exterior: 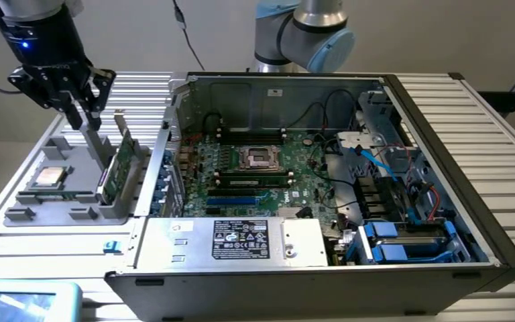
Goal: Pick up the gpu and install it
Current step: 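Pick up the gpu and move the gpu toward the slot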
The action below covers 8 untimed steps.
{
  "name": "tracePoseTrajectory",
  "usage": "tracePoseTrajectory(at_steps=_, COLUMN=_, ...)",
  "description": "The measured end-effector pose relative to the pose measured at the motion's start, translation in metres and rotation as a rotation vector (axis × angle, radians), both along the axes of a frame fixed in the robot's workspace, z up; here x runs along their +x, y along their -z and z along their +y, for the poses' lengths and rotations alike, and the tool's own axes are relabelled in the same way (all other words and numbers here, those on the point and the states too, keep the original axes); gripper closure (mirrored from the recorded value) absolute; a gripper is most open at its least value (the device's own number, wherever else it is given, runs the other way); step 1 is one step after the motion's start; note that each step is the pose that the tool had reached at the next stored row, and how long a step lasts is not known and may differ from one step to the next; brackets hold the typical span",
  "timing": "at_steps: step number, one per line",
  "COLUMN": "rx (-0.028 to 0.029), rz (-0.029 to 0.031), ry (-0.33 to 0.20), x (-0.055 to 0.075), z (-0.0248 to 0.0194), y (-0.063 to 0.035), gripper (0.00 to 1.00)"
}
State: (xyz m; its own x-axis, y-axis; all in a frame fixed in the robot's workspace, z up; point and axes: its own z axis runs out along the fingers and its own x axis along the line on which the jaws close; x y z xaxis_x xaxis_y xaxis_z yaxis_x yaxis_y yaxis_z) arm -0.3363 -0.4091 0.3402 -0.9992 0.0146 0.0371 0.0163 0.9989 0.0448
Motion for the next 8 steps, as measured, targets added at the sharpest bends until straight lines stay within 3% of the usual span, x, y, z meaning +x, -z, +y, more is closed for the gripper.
tracePoseTrajectory(at_steps=8, rx=0.0000, rz=0.0000, ry=-0.009, x=0.000, z=0.0000, y=0.0145, gripper=0.65)
